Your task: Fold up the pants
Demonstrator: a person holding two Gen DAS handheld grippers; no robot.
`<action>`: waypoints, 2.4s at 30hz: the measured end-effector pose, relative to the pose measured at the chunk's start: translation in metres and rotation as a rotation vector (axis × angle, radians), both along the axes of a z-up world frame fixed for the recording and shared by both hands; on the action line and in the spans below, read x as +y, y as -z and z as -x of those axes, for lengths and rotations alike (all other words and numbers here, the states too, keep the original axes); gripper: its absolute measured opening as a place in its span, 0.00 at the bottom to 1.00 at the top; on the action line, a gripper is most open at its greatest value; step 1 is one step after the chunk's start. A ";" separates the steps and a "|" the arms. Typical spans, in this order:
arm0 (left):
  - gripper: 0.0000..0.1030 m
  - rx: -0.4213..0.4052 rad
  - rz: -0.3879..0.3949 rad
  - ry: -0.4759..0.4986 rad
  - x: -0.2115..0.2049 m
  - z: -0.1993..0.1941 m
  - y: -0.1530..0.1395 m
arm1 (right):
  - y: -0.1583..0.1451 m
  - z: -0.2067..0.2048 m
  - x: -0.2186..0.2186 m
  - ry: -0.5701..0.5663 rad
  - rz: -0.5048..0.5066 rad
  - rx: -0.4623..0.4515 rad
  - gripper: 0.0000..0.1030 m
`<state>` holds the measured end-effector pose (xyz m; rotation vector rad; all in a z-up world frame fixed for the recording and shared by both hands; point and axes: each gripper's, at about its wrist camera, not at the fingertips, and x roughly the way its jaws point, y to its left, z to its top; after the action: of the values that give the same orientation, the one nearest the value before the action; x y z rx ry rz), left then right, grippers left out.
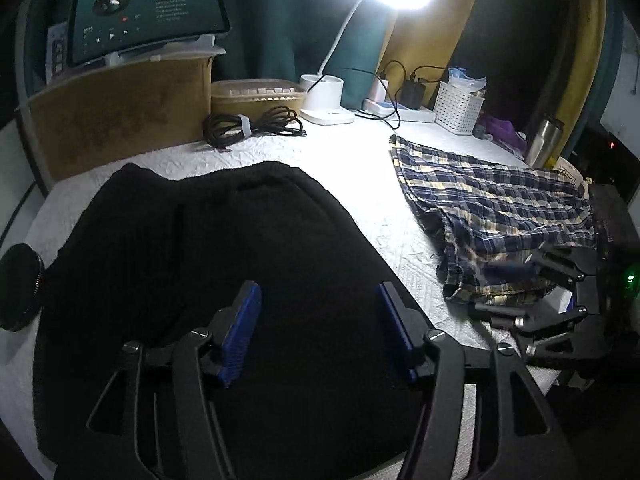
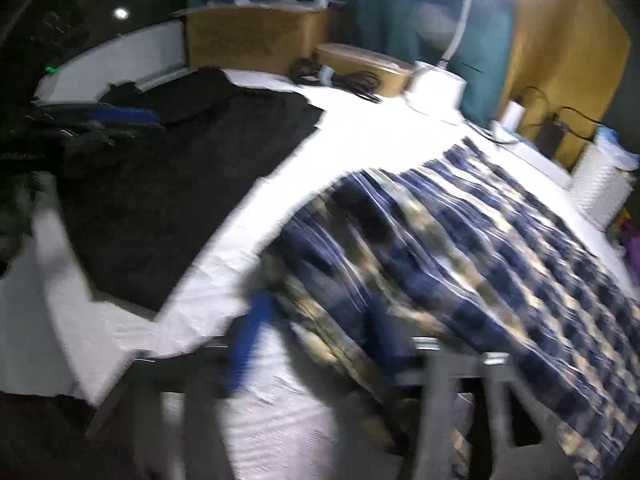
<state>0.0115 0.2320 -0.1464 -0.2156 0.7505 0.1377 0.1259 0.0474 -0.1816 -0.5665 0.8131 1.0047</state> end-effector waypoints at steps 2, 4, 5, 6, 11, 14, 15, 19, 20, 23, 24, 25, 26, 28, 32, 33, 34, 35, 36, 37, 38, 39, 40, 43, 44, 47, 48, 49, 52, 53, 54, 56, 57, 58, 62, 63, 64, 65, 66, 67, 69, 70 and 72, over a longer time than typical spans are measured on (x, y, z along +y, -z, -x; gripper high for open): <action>0.58 0.002 0.005 0.011 0.000 -0.002 0.002 | -0.005 -0.004 -0.002 0.001 -0.008 0.019 0.09; 0.58 0.002 0.012 0.030 -0.004 -0.007 0.003 | -0.013 -0.010 -0.008 0.019 -0.035 0.039 0.06; 0.58 0.001 0.014 0.038 -0.005 -0.009 0.003 | -0.017 -0.013 -0.011 0.025 -0.048 0.047 0.05; 0.58 0.001 0.016 0.046 -0.007 -0.010 0.003 | -0.021 -0.017 -0.013 0.036 -0.067 0.057 0.05; 0.59 0.010 0.017 0.101 -0.022 -0.026 0.004 | -0.045 -0.045 -0.035 0.113 -0.180 0.124 0.04; 0.59 0.020 0.027 0.132 -0.032 -0.035 0.005 | -0.053 -0.063 -0.050 0.160 -0.215 0.135 0.04; 0.59 0.019 0.031 0.145 -0.035 -0.037 0.005 | -0.055 -0.069 -0.055 0.175 -0.226 0.140 0.04; 0.59 0.025 0.064 0.218 -0.055 -0.054 0.010 | -0.063 -0.084 -0.069 0.205 -0.255 0.136 0.04; 0.59 0.036 0.068 0.236 -0.062 -0.061 0.013 | -0.065 -0.087 -0.071 0.209 -0.262 0.134 0.04; 0.59 0.066 0.062 0.266 -0.077 -0.081 0.022 | -0.072 -0.092 -0.077 0.213 -0.285 0.131 0.04; 0.59 0.081 0.057 0.268 -0.081 -0.085 0.025 | -0.073 -0.093 -0.078 0.213 -0.292 0.130 0.04; 0.59 0.091 0.051 0.265 -0.084 -0.091 0.027 | -0.075 -0.095 -0.080 0.213 -0.302 0.130 0.04; 0.58 0.095 0.054 0.266 -0.087 -0.095 0.028 | -0.076 -0.096 -0.082 0.214 -0.308 0.131 0.04; 0.38 0.075 0.060 0.287 -0.091 -0.097 0.025 | -0.078 -0.099 -0.085 0.218 -0.321 0.133 0.04; 0.01 0.093 0.036 0.341 -0.101 -0.093 0.014 | -0.084 -0.102 -0.093 0.219 -0.357 0.138 0.04; 0.01 0.090 0.036 0.346 -0.103 -0.089 0.010 | -0.087 -0.101 -0.094 0.214 -0.365 0.136 0.04; 0.01 0.086 0.040 0.347 -0.103 -0.084 0.005 | -0.090 -0.100 -0.095 0.209 -0.374 0.133 0.04; 0.01 0.082 0.046 0.346 -0.102 -0.078 -0.002 | -0.093 -0.099 -0.096 0.204 -0.382 0.133 0.04; 0.01 0.080 0.053 0.343 -0.100 -0.074 -0.006 | -0.096 -0.098 -0.096 0.196 -0.391 0.135 0.04; 0.01 0.084 0.065 0.340 -0.098 -0.070 -0.008 | -0.098 -0.097 -0.096 0.189 -0.397 0.136 0.04; 0.01 0.086 0.081 0.337 -0.096 -0.065 -0.012 | -0.101 -0.094 -0.095 0.175 -0.404 0.136 0.04; 0.01 0.087 0.087 0.332 -0.095 -0.063 -0.013 | -0.102 -0.092 -0.094 0.163 -0.409 0.137 0.04; 0.01 0.092 0.093 0.323 -0.094 -0.058 -0.014 | -0.104 -0.089 -0.092 0.149 -0.415 0.143 0.04; 0.01 0.127 0.112 0.290 -0.088 -0.058 -0.004 | -0.105 -0.079 -0.082 0.105 -0.419 0.166 0.04; 0.01 0.145 0.111 0.279 -0.086 -0.058 0.000 | -0.104 -0.075 -0.079 0.092 -0.416 0.176 0.04; 0.01 0.182 0.098 0.268 -0.085 -0.058 0.011 | -0.090 -0.057 -0.062 0.037 -0.387 0.226 0.04; 0.01 0.194 0.084 0.256 -0.085 -0.058 0.015 | -0.082 -0.053 -0.056 0.026 -0.375 0.251 0.04; 0.01 0.210 0.069 0.237 -0.082 -0.058 0.019 | -0.072 -0.048 -0.048 0.012 -0.355 0.282 0.04; 0.01 0.241 0.022 0.204 -0.078 -0.056 0.022 | -0.042 -0.035 -0.030 -0.024 -0.269 0.337 0.04; 0.01 0.249 -0.011 0.184 -0.075 -0.055 0.022 | -0.035 -0.031 -0.027 -0.028 -0.248 0.347 0.04; 0.01 0.251 -0.020 0.171 -0.072 -0.053 0.021 | -0.033 -0.027 -0.027 -0.032 -0.243 0.343 0.04; 0.02 0.241 -0.023 0.149 -0.063 -0.046 0.016 | -0.035 -0.024 -0.034 -0.033 -0.262 0.332 0.05; 0.02 0.236 -0.028 0.141 -0.060 -0.043 0.013 | -0.038 -0.023 -0.040 -0.022 -0.273 0.325 0.06; 0.02 0.230 -0.041 0.122 -0.056 -0.040 0.010 | -0.043 -0.023 -0.048 -0.009 -0.283 0.311 0.08; 0.16 0.152 -0.052 0.052 -0.049 -0.039 -0.013 | -0.053 -0.023 -0.080 0.040 -0.324 0.293 1.00; 0.39 0.123 -0.050 0.049 -0.052 -0.040 -0.018 | -0.056 -0.023 -0.089 0.051 -0.336 0.298 1.00; 0.49 0.103 -0.046 0.053 -0.056 -0.039 -0.022 | -0.057 -0.023 -0.097 0.066 -0.341 0.293 1.00; 0.55 0.078 -0.037 0.069 -0.061 -0.042 -0.027 | -0.060 -0.025 -0.108 0.098 -0.343 0.274 1.00; 0.55 0.067 -0.029 0.102 -0.070 -0.046 -0.030 | -0.061 -0.027 -0.118 0.129 -0.341 0.257 1.00; 0.55 0.069 -0.028 0.121 -0.075 -0.050 -0.030 | -0.061 -0.030 -0.127 0.167 -0.336 0.240 1.00; 0.55 0.086 -0.039 0.170 -0.089 -0.061 -0.026 | -0.059 -0.040 -0.154 0.275 -0.320 0.194 1.00; 0.55 0.101 -0.041 0.184 -0.095 -0.067 -0.022 | -0.056 -0.045 -0.165 0.321 -0.307 0.179 1.00; 0.55 0.139 -0.035 0.201 -0.105 -0.079 -0.011 | -0.049 -0.057 -0.199 0.451 -0.273 0.144 1.00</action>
<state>0.0906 0.1265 -0.1354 -0.0969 0.9027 -0.0251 0.1828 -0.1512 -0.1323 -0.0674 0.8640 0.7262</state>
